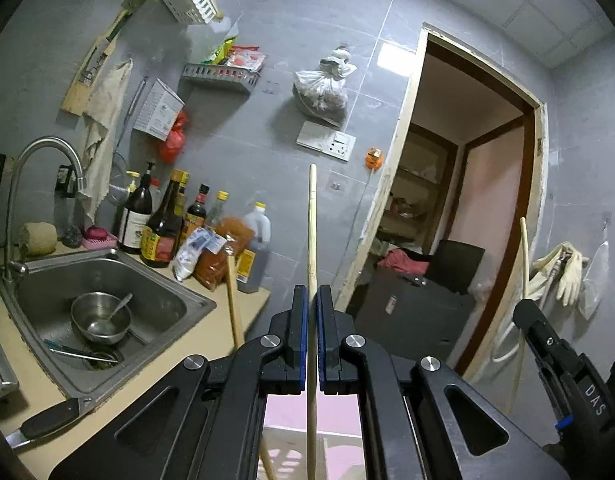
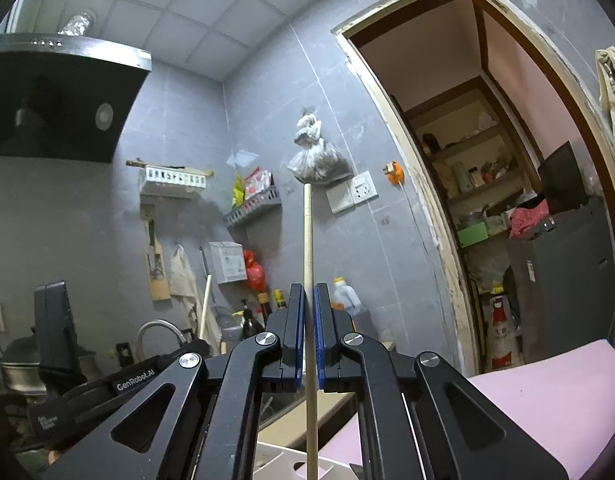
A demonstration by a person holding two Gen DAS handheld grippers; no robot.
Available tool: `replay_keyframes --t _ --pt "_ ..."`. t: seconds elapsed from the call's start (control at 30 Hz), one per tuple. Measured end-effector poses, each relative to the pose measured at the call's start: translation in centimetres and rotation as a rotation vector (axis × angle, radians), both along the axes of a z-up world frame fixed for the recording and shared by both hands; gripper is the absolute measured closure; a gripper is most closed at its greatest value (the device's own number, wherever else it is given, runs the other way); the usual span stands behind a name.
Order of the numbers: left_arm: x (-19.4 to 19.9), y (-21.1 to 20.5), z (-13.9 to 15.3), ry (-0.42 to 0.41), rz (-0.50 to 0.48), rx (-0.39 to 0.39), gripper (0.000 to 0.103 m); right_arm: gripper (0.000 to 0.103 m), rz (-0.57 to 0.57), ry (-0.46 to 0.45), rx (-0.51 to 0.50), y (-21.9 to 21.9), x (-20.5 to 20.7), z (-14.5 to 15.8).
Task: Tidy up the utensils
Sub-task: 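Carry both chopsticks over the caddy and release them inside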
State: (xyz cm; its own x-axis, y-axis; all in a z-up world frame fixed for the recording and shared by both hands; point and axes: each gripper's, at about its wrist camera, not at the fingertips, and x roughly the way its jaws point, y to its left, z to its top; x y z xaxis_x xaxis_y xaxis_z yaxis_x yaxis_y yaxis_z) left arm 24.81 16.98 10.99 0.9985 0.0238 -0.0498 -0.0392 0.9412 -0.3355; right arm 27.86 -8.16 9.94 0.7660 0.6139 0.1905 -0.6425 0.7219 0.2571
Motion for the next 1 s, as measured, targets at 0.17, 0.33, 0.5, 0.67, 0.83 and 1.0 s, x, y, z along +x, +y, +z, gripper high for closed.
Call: replay_keyframes --t 0.17,0.33,0.5,0.67,0.83,1.0 --pt "0.0 -0.5 -1.5 -0.034 0.027 0.0 0.101 0.1 -0.025 0.023 -0.001 0.3 0.9 -1.1" --pt "0.2 -1.0 -2.8 -0.035 0.045 0.002 0.101 0.1 -0.036 0.043 0.004 0.4 1.4 -2.3" --pt "0.3 -1.5 -3.7 -0.013 0.05 0.018 0.101 0.1 -0.04 0.043 -0.036 1.0 1.2 -3.2" --pt "0.2 -2.0 -4.9 0.031 0.052 0.038 0.101 0.1 -0.042 0.05 -0.094 1.4 0.8 -3.8" --pt "0.1 -2.6 -5.7 0.085 0.046 0.054 0.101 0.1 -0.052 0.071 -0.162 1.6 0.4 -4.0" --pt "-0.2 -2.8 -6.0 0.137 0.027 0.064 0.101 0.1 -0.036 0.079 -0.222 1.7 -0.1 -4.2"
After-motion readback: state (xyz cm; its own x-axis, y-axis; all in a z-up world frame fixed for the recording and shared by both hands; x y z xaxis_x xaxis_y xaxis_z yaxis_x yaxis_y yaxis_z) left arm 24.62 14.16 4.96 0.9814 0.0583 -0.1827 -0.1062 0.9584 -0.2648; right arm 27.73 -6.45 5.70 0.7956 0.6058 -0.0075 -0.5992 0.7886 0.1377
